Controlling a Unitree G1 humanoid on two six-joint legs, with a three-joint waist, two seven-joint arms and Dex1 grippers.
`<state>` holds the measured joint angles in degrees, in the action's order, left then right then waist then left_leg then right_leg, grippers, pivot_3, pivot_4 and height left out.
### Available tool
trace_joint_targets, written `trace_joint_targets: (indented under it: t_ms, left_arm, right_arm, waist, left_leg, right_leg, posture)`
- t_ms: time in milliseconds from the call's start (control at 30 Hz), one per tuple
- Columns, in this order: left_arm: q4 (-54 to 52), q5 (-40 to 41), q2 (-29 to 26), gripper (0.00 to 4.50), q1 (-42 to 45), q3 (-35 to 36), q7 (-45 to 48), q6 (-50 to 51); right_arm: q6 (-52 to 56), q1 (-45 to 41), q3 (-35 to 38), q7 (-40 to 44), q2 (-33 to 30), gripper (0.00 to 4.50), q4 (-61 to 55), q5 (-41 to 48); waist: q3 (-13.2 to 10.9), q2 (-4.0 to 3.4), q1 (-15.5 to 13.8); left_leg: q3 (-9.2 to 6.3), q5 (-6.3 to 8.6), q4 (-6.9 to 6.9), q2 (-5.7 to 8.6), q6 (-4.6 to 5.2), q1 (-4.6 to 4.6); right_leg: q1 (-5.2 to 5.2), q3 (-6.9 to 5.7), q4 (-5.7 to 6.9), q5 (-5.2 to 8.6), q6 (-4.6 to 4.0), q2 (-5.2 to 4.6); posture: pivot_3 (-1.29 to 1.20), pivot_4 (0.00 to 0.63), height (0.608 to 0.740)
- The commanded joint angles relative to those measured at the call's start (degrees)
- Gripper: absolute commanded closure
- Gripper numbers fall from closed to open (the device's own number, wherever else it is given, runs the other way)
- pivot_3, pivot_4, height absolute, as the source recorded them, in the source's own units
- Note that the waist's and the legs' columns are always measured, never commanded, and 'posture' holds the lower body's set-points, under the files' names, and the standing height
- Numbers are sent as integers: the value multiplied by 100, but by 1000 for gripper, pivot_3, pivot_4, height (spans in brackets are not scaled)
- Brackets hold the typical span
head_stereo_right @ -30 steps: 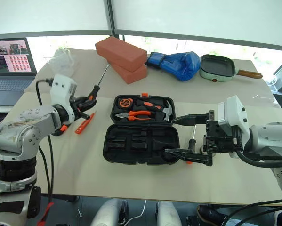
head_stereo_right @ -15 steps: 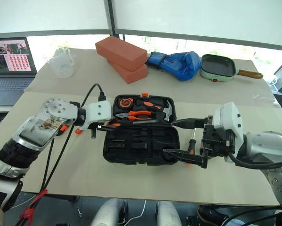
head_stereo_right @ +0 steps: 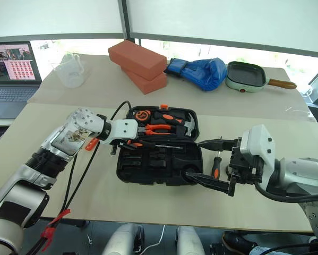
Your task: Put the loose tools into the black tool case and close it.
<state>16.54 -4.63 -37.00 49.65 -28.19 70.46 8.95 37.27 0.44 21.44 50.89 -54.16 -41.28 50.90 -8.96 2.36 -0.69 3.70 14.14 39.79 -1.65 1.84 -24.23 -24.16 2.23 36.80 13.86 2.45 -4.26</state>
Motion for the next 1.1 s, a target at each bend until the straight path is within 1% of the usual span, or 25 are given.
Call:
trace_joint_targets:
  t_ms: [33,100,167,333,433,467,500,567,633,667,733,767,833,1000,1100]
  left_arm:
    - [90,-56,123,3556,110,120,60,-44]
    - [131,-84,152,2533,121,152,56,-7]
    - [107,-106,139,1895,138,188,77,-13]
    - [-398,-149,-30,24,266,363,127,-212]
    - [-971,173,41,24,260,524,327,306]
    - [-1075,225,84,477,260,562,329,411]
    - [-1122,211,103,734,266,554,335,418]
    - [-1025,94,192,1588,279,475,288,329]
    - [-760,-60,283,2256,300,387,197,164]
    - [-638,-117,315,2723,307,360,180,93]
    - [-370,-197,377,3380,331,328,165,-42]
    - [-237,-226,408,3796,351,324,152,-108]
    - [-27,-246,470,4413,387,336,151,-162]
    - [278,-205,525,4413,334,298,371,-450]
    - [496,-397,576,4413,319,201,263,-614]
  right_arm:
    - [-67,-72,153,-85,30,0,-121,130]
    - [-62,-93,150,-94,24,0,-107,139]
    - [-52,-92,161,-86,10,0,-98,155]
    - [-31,-88,187,-64,-21,0,-64,194]
    - [-72,-64,111,-52,-4,0,14,115]
    - [-92,-51,84,-44,6,0,33,82]
    - [-107,-39,60,-37,17,0,51,54]
    - [-145,-24,18,-12,32,0,97,-15]
    - [-163,-35,3,-1,26,0,123,-80]
    - [-166,-43,1,1,23,0,130,-104]
    - [-160,-57,6,-4,25,0,136,-124]
    - [-156,-47,20,-7,30,0,131,-128]
    - [-145,-1,56,-27,43,0,99,-129]
    - [-112,114,120,-120,86,0,-18,-89]
    - [-98,155,144,-168,96,0,-60,-63]
  waist:
    - [0,0,0]
    - [0,0,-9]
    - [0,0,-18]
    - [1,-1,-6]
    - [1,-1,-6]
    - [1,-1,-10]
    - [1,-1,-10]
    - [1,-2,-5]
    - [1,-2,-1]
    - [1,-2,-1]
    - [1,-2,4]
    - [1,-2,7]
    - [1,-2,4]
    - [1,-2,0]
    - [1,-2,-3]
  left_leg:
    - [0,0,1,-2,0,0]
    - [-2,0,3,-3,0,0]
    - [-3,0,6,-2,1,-3]
    - [-4,0,10,-3,1,-3]
    - [-4,0,9,-3,1,-6]
    - [-5,1,9,-3,2,-6]
    - [-5,1,9,-3,3,-6]
    - [-5,1,9,-3,3,-4]
    - [-4,1,10,1,3,-3]
    - [-4,1,10,5,3,-3]
    - [-4,1,10,4,3,-3]
    - [-3,1,10,5,3,-3]
    - [-3,1,9,4,3,-4]
    - [-3,1,10,4,3,-5]
    - [-4,1,10,3,3,-4]
  right_leg:
    - [0,0,1,0,1,0]
    - [2,0,1,-2,3,-2]
    - [2,0,1,-3,5,-3]
    - [2,0,4,-5,7,-3]
    - [0,1,2,-5,7,-3]
    - [1,0,1,-5,7,-4]
    - [2,0,1,-5,8,-5]
    - [4,1,1,-5,9,-5]
    - [3,1,3,-5,8,-2]
    - [3,2,3,-5,8,-1]
    - [3,2,3,-5,8,-1]
    - [1,2,2,-5,8,-1]
    - [0,2,3,-5,8,0]
    - [1,2,2,-5,8,-3]
    - [2,2,2,-5,8,-3]
  posture:
    - [0,150,738]
    - [0,150,738]
    - [0,150,738]
    - [0,150,738]
    - [0,150,738]
    - [0,150,738]
    - [0,150,738]
    - [0,150,738]
    - [0,150,738]
    - [0,150,738]
    - [0,150,738]
    - [0,150,738]
    - [0,150,738]
    - [0,150,738]
    - [0,150,738]
